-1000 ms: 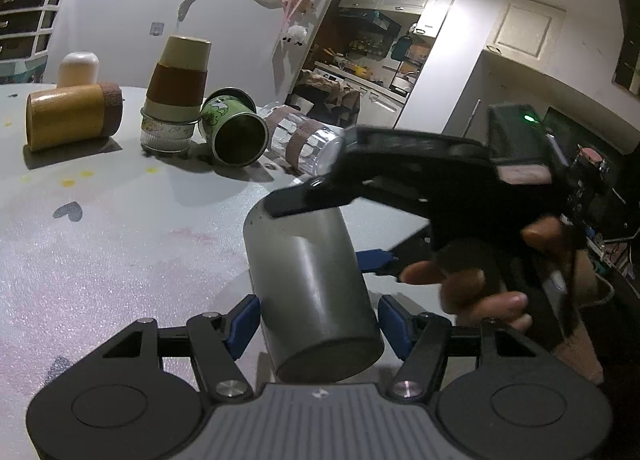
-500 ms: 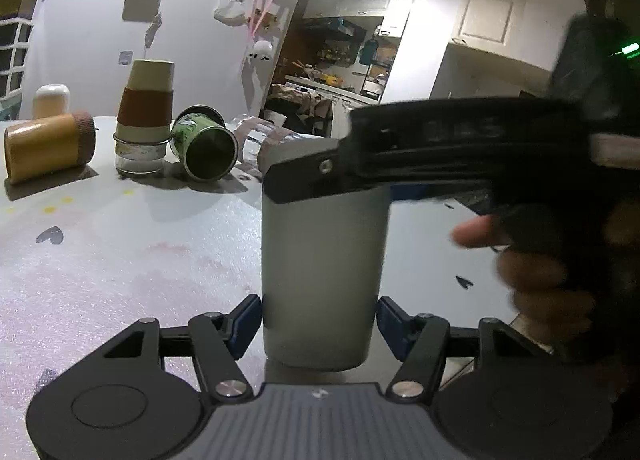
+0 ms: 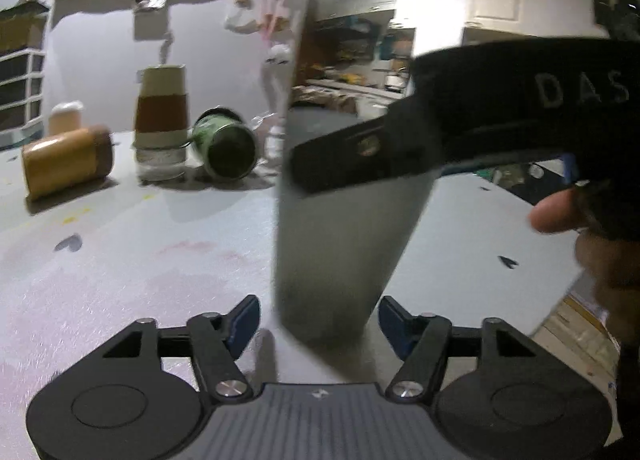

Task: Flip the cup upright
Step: 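Open the left gripper and carry the grey cup away with the right gripper, then lower the grey cup upright onto the table and open the right gripper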

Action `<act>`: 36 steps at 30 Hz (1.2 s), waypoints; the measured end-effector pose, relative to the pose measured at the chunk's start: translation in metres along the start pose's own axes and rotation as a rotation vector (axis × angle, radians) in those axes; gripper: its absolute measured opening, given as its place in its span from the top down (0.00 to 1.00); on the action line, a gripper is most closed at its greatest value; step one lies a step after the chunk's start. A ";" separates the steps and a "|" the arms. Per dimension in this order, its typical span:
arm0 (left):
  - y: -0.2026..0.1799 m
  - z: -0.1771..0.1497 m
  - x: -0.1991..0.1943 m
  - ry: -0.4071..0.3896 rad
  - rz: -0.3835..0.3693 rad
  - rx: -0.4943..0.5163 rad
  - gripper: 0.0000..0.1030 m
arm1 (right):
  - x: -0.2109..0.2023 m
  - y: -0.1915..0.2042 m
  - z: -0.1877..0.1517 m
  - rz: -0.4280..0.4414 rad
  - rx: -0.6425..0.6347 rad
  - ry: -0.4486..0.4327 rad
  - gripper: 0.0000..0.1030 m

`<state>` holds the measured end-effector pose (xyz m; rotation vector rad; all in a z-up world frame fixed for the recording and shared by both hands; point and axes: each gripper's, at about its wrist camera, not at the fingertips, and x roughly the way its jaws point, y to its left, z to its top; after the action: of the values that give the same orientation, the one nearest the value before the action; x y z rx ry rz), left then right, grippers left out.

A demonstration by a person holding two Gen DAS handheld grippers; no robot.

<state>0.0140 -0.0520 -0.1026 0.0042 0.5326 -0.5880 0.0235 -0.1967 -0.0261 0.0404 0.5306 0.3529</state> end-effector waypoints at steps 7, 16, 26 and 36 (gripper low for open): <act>0.004 0.001 -0.002 -0.012 0.000 -0.013 0.19 | 0.006 -0.054 0.009 -0.197 0.029 -0.070 0.28; 0.005 0.000 0.001 -0.009 0.000 -0.017 0.19 | 0.010 -0.168 0.029 -0.430 0.171 -0.153 0.28; 0.004 -0.003 0.002 -0.006 0.001 -0.015 0.19 | 0.016 -0.272 0.046 -0.628 0.245 -0.174 0.28; 0.002 -0.003 0.002 -0.006 0.001 -0.010 0.19 | 0.024 -0.304 0.033 -0.639 0.330 -0.159 0.27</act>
<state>0.0155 -0.0507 -0.1067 -0.0071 0.5299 -0.5839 0.1563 -0.4725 -0.0487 0.2100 0.4133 -0.3621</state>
